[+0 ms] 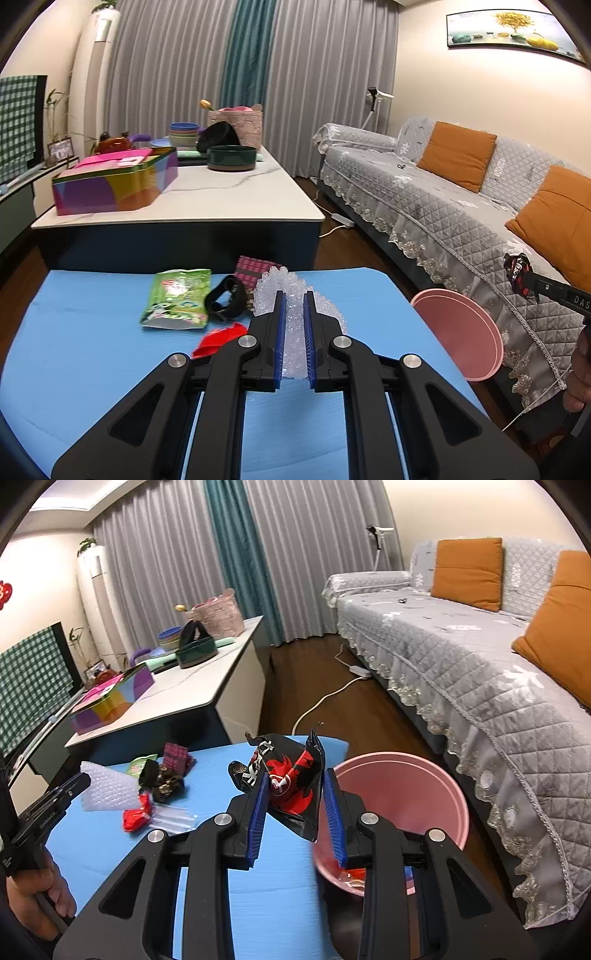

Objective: Collect trash
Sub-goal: 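Carry the foam mesh with the left tool while the right tool carries the wrapper to the bin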

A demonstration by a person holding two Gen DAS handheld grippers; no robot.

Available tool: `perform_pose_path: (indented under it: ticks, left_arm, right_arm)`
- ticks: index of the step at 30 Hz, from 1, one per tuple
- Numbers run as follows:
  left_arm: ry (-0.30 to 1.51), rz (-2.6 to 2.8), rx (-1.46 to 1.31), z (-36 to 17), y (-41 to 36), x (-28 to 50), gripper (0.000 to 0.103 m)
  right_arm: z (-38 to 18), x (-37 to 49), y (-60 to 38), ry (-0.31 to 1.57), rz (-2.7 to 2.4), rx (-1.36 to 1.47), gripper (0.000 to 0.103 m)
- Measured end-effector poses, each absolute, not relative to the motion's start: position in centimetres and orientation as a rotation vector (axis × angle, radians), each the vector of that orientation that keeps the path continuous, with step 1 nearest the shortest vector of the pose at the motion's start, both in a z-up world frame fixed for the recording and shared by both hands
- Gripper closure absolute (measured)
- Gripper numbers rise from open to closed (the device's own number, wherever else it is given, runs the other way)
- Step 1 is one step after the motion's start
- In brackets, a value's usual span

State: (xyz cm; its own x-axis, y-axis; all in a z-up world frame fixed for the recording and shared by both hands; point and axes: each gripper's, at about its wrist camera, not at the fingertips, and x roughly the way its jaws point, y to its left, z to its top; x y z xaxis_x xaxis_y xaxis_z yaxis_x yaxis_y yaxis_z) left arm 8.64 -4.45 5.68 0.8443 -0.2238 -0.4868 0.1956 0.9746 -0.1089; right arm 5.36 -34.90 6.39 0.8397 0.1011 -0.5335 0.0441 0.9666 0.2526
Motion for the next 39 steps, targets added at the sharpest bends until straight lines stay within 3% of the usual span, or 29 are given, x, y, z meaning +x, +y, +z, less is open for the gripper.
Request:
perform_pose_path:
  ticks: [39]
  left_arm:
    - [0.550,-0.367,0.008,4.5,-13.5,11.3,0.094]
  right_arm:
    - [3.7,6.7,-41.3,0.594,-0.122,0.326,0.072]
